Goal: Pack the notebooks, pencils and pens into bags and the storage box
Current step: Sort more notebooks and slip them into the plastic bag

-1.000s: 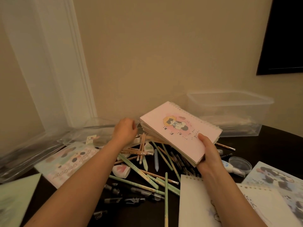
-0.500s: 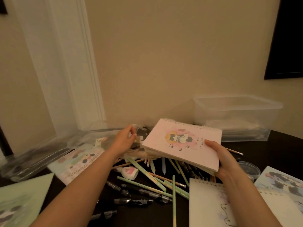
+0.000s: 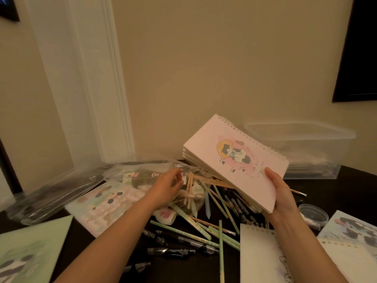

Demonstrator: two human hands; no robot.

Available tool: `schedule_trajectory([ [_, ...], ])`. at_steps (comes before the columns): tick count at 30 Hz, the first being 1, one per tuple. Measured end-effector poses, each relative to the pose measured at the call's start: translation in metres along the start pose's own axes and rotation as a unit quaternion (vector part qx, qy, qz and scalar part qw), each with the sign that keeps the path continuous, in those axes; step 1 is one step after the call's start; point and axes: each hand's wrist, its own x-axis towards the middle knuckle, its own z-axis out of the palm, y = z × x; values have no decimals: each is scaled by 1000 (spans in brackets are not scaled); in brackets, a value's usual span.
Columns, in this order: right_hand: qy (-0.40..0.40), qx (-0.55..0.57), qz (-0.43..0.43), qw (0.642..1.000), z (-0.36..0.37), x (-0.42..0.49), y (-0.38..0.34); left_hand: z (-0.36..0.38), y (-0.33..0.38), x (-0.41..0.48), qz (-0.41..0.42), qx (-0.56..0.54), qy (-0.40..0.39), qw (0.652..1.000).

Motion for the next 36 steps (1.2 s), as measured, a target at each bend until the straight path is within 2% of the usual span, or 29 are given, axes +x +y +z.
schedule_trajectory([
  [4, -5, -32, 20, 999, 1, 0, 2, 5, 0, -3, -13, -48, 17, 999],
  [8, 8, -101, 46, 994, 2, 0, 5, -1, 1, 0, -5, -172, 43, 984],
  [12, 25, -122, 69, 990, 1, 0, 3, -3, -4, -1, -25, -187, 33, 982],
  [17, 28, -141, 102, 984, -5, -1, -8, -11, -5, 6, -66, -236, 63, 967],
  [24, 48, -191, 155, 968, -4, 0, -8, -10, 7, 8, -30, -185, 53, 981],
  [29, 56, -186, 152, 969, -5, 1, -6, -7, 13, 3, 8, -87, 11, 996],
  [36, 47, -154, 114, 980, 0, 2, -7, -8, 27, 8, 5, -39, 21, 999],
])
